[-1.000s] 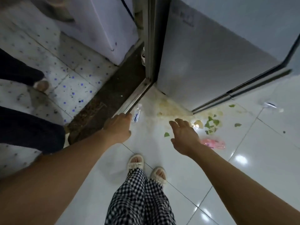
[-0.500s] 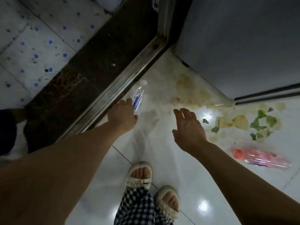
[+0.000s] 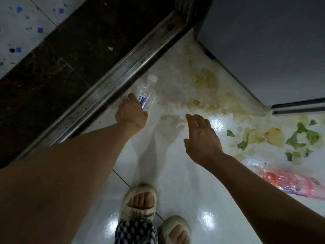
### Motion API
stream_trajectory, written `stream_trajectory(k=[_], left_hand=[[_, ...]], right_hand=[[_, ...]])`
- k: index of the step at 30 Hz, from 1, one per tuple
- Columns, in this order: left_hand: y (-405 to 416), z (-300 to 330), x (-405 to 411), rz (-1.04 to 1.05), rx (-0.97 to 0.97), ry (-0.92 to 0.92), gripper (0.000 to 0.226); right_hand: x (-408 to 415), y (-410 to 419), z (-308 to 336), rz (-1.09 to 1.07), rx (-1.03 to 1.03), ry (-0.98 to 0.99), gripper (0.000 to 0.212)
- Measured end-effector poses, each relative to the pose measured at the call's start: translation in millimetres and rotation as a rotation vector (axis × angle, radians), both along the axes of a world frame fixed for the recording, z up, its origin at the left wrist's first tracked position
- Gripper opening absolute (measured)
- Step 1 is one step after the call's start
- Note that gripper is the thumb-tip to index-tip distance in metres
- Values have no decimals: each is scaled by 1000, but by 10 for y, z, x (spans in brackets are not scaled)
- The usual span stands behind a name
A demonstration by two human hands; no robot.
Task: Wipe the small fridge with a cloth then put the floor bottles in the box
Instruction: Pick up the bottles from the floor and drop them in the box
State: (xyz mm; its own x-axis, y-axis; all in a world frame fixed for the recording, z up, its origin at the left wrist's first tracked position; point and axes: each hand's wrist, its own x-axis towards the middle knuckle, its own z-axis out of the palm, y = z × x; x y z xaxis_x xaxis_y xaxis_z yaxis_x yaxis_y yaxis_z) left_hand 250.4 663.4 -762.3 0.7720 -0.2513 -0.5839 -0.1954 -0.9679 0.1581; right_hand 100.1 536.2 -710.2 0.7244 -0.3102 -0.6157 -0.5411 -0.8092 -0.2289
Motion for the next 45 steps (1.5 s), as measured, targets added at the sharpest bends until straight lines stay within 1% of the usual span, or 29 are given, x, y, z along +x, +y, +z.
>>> stream_trajectory(k=[5,13,20,25,31,37,40,43,45], left_hand=[[46,498,-178,-16,-9,74,67],[18,1708,-463,-77,-3,171,63],[-144,2733,-541,-223,37,179,58],[-362,3348,-656,-403,72,150,55],[-678,3792,-1053,-548,71,168,53],[-985,3989,-1793,-645,59,161,53],[-1119,3982,-2240,-644,73,163,55],[-1291,3929,-2690,-579,84,172,62],[-1428,3887,-2985,-533,98,191,70]], right_hand=[[-93,-33,504,-20,5,42,73],[-373,-141,1685,-33,-13,130,73],[-630,-215,2651,-180,-12,144,71],[-891,-271,3226,-348,0,125,70],[-1393,-361,3568,-497,-21,97,66],[-2204,-707,3651,-571,-51,80,65],[-2669,-967,3594,-594,-40,76,64],[-3150,-1251,3481,-569,-34,60,60],[-3452,-1435,3391,-553,-16,56,60]])
